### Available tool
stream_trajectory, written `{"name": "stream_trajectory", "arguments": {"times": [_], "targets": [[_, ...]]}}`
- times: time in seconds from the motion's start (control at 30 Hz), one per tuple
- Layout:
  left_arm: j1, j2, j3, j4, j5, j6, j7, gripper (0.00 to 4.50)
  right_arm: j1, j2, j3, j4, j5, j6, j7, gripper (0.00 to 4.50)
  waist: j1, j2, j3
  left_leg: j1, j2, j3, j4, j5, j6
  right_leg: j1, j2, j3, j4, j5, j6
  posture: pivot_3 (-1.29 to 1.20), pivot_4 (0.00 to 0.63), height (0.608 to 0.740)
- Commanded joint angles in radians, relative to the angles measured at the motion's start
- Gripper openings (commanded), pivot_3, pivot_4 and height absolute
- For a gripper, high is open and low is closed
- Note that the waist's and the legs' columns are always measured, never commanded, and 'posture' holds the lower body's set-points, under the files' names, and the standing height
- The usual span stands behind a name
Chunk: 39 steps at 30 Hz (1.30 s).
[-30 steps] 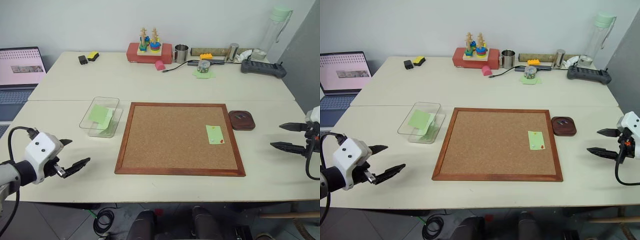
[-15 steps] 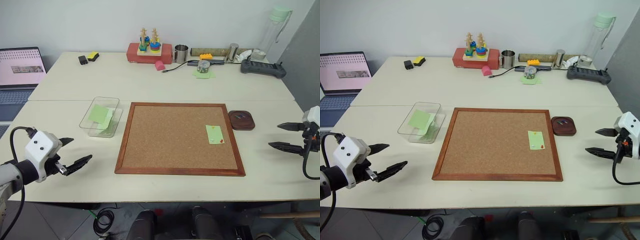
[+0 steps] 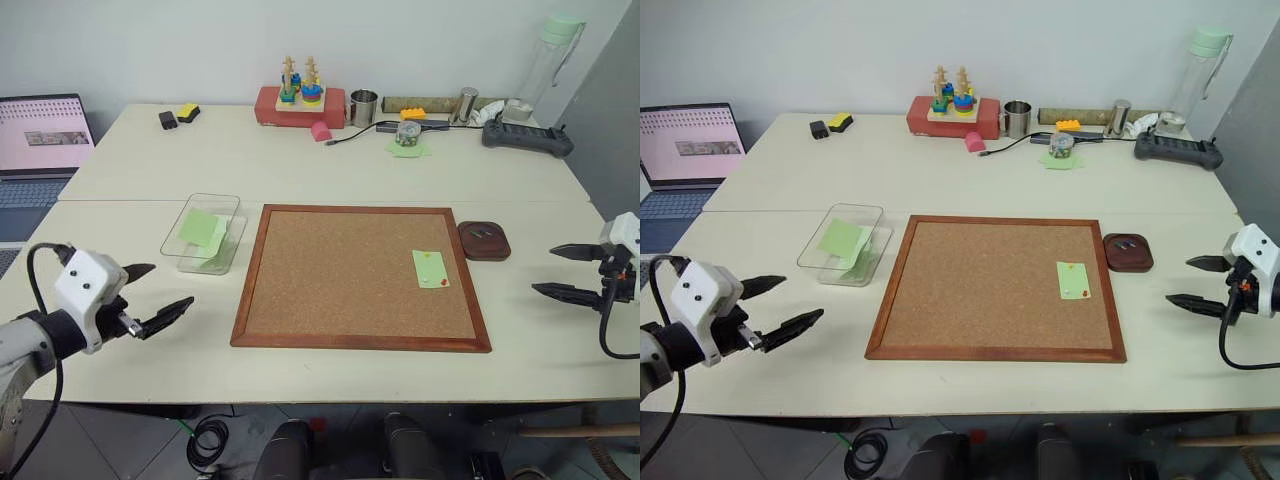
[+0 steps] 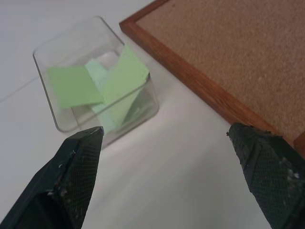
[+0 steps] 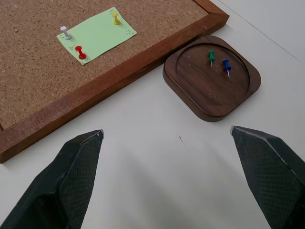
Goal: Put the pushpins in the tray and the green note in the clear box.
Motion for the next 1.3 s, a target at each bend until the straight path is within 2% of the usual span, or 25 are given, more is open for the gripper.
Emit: {"name": "stream_trajectory", "arguments": {"times": [0.03,0.07,0.1,0.13,0.17,0.37,0.6,0.77,0.8,0.97,1.3], "targets": [[-0.083,0.01,-0.047,-0.094,-0.046,0.03,0.01,4.45,-0.007,0.018,-0.062,-0.069,0.046,-0.02,-0.027,4.5,0.0,0.0,0.0,0.0,0.0,0.0,0.0,0.0,0.0,0.0,0.0,0.0,0.0,0.0,0.0,0.0,0.15,0.74],[-0.12,0.01,-0.089,-0.111,-0.048,0.038,0.01,4.45,0.0,0.023,-0.071,-0.099,0.061,-0.001,-0.029,4.5,0.0,0.0,0.0,0.0,0.0,0.0,0.0,0.0,0.0,0.0,0.0,0.0,0.0,0.002,-0.002,0.0,0.15,0.74],[-0.15,0.008,-0.125,-0.123,-0.051,0.047,0.009,4.1,0.008,0.026,-0.078,-0.127,0.075,0.018,-0.032,4.5,0.0,0.0,0.0,0.0,0.0,0.0,0.0,0.0,0.0,0.0,0.0,0.0,0.0,0.002,-0.001,0.0,0.15,0.74],[-0.168,0.006,-0.146,-0.129,-0.051,0.054,0.008,4.07,0.014,0.028,-0.082,-0.146,0.083,0.032,-0.035,4.5,0.0,0.0,0.0,0.0,-0.001,0.0,0.0,0.0,0.0,0.0,0.0,0.001,0.0,0.002,-0.001,0.0,0.15,0.74],[-0.212,-0.008,-0.204,-0.14,-0.054,0.068,0.01,3.7,0.021,0.032,-0.084,-0.178,0.096,0.05,-0.038,4.5,0.0,0.0,0.0,0.0,-0.001,0.0,0.0,0.0,0.0,0.001,0.0,0.001,0.0,0.002,-0.001,0.0,0.15,0.74],[-0.414,-0.167,-0.507,-0.072,0.011,0.077,0.03,2.54,0.022,0.086,-0.062,-0.315,0.135,0.126,-0.088,4.5,0.003,0.0,-0.001,0.0,-0.001,0.0,0.002,0.0,0.0,0.001,0.001,0.001,0.001,0.003,-0.001,0.0,0.15,0.74],[-0.503,-0.346,-0.7,0.166,0.132,-0.047,0.022,1.17,-0.049,0.164,0.051,-0.339,0.094,0.149,-0.131,4.5,-0.002,0.0,-0.001,0.0,-0.002,0.0,0.004,0.0,0.0,0.001,0.002,0.001,0.002,0.003,0.0,0.0,0.15,0.74],[-0.573,-0.454,-0.76,0.373,0.229,-0.177,0.046,0.15,-0.165,0.243,0.161,-0.244,0.024,0.145,-0.16,4.5,0.001,0.0,-0.001,-0.001,-0.002,-0.001,0.007,0.0,0.0,0.001,0.002,0.001,0.003,0.004,-0.001,0.0,0.15,0.74],[-0.579,-0.47,-0.764,0.4,0.237,-0.19,0.044,0.04,-0.184,0.255,0.179,-0.219,0.009,0.138,-0.16,4.5,0.001,0.0,-0.001,-0.001,-0.003,-0.001,0.009,0.0,0.0,0.001,0.002,0.001,0.003,0.004,0.0,0.0,0.15,0.74],[-0.584,-0.537,-0.768,0.514,0.273,-0.231,0.064,0.04,-0.274,0.322,0.254,-0.04,-0.078,0.045,-0.162,4.5,0.002,0.001,-0.001,-0.003,-0.003,-0.001,0.012,0.0,0.0,0.001,0.001,0.001,0.003,0.005,0.001,0.0,0.15,0.74],[-0.558,-0.534,-0.764,0.516,0.299,-0.209,0.046,0.04,-0.371,0.424,0.278,0.23,-0.169,-0.166,-0.197,4.5,0.0,0.002,-0.002,-0.002,-0.003,-0.001,0.015,0.0,0.0,0.002,0.001,0.002,0.007,0.006,0.002,0.0,0.15,0.74]]}}
